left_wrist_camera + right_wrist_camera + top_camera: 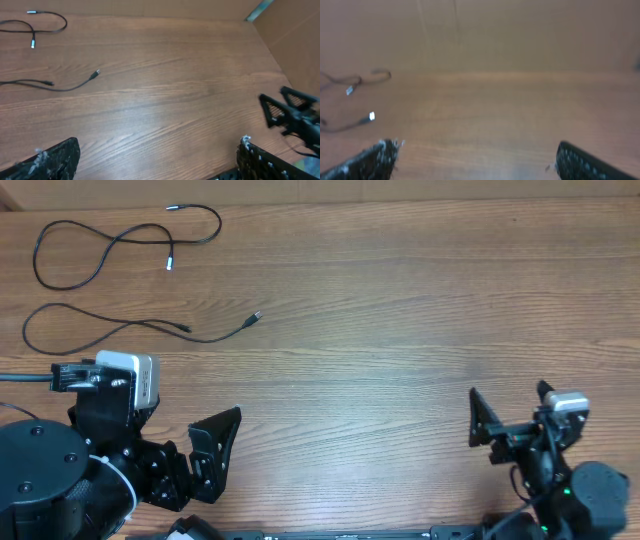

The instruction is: Untangle cables

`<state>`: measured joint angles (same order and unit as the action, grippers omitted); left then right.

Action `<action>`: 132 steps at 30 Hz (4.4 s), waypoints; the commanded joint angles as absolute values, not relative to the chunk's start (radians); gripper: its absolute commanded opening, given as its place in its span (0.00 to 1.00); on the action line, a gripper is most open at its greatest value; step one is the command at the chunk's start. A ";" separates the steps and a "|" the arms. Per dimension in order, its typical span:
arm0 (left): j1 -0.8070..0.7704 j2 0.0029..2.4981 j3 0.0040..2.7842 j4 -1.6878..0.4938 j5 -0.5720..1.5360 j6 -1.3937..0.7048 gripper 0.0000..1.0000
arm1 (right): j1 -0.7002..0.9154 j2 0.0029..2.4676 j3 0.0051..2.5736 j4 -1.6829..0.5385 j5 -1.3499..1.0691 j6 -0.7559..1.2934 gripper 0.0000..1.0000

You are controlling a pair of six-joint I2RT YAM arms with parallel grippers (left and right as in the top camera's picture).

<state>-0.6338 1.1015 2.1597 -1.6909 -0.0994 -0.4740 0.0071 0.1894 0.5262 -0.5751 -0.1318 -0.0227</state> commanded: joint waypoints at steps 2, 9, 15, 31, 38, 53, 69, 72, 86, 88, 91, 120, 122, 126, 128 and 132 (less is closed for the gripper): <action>-0.638 1.104 2.162 -1.689 -0.112 -0.494 1.00 | 0.004 0.103 0.358 -0.414 -0.199 -0.026 1.00; -0.638 1.104 2.162 -1.689 -0.112 -0.495 1.00 | -0.002 0.001 0.142 -0.194 -0.184 0.004 1.00; -0.638 1.104 2.162 -1.689 -0.111 -0.494 1.00 | -0.020 0.002 0.065 -0.150 -0.120 0.056 1.00; -0.638 1.104 2.162 -1.689 -0.112 -0.495 0.99 | -0.017 0.002 0.008 -0.080 -0.089 -0.006 1.00; -0.638 1.104 2.162 -1.689 -0.112 -0.494 0.99 | -0.017 0.002 0.008 -0.083 -0.086 -0.079 1.00; -0.638 1.104 2.162 -1.689 -0.112 -0.495 1.00 | -0.017 0.003 0.008 -0.079 -0.080 -0.053 1.00; -0.638 1.104 2.162 -1.689 -0.112 -0.495 0.99 | -0.017 0.003 0.008 -0.079 -0.080 -0.053 1.00; -0.638 1.104 2.162 -1.689 -0.111 -0.495 1.00 | -0.017 0.003 0.008 -0.079 -0.080 -0.053 1.00; -0.616 1.103 2.153 -1.688 -0.142 -0.456 0.99 | -0.017 0.003 0.008 -0.079 -0.080 -0.053 1.00; -0.573 1.104 2.140 -1.686 -0.141 -0.439 0.99 | -0.017 0.003 0.008 -0.079 -0.080 -0.053 1.00; -0.477 1.101 2.086 -1.671 -0.118 -0.381 1.00 | -0.017 0.003 0.008 -0.079 -0.080 -0.053 1.00; -0.097 0.534 0.879 -0.808 0.186 0.199 1.00 | -0.017 0.003 0.008 -0.079 -0.080 -0.053 1.00; -0.086 0.470 0.782 -0.710 0.212 0.199 0.99 | -0.017 0.003 0.008 -0.079 -0.080 -0.053 1.00; -0.052 0.356 0.616 -0.560 0.276 0.195 1.00 | -0.017 0.003 0.008 -0.079 -0.080 -0.053 1.00; -0.052 0.336 0.556 -0.494 0.288 0.194 0.99 | -0.017 0.003 0.008 -0.079 -0.080 -0.053 1.00; -0.052 0.315 0.434 -0.332 0.308 0.194 0.99 | -0.017 0.003 0.008 -0.079 -0.080 -0.053 1.00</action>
